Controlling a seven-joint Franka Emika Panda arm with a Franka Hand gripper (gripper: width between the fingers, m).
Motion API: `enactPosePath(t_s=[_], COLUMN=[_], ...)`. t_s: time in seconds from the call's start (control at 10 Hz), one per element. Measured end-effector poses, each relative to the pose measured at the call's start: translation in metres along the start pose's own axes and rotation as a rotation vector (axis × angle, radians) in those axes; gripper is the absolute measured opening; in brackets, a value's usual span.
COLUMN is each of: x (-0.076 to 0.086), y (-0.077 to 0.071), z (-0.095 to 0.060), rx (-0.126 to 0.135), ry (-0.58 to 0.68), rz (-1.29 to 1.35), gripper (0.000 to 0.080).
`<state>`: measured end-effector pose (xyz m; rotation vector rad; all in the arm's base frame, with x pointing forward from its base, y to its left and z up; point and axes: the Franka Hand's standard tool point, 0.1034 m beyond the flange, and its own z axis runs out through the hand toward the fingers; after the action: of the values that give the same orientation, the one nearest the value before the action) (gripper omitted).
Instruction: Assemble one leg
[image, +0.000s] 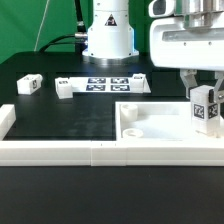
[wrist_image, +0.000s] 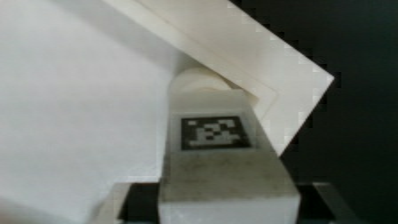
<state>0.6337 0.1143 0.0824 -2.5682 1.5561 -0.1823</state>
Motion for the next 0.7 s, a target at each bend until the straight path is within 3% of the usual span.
enactPosePath(t_s=[0.4, 0.5, 0.6, 0.7], x=[-0.0040, -0.0035, -0.0012, -0.0004], y=[0.0011, 0.0010, 0.0001, -0.0008], z=[0.0005, 0.0004, -0.0006, -0.0012], rx=[-0.003, -0.002, 0.002, 0.003], ry=[-0.026, -0.025, -0.024, -0.025], rz=[0.234, 0.165, 0.079, 0.015], gripper=[0.0294, 0.0389, 0.0545, 0.0618])
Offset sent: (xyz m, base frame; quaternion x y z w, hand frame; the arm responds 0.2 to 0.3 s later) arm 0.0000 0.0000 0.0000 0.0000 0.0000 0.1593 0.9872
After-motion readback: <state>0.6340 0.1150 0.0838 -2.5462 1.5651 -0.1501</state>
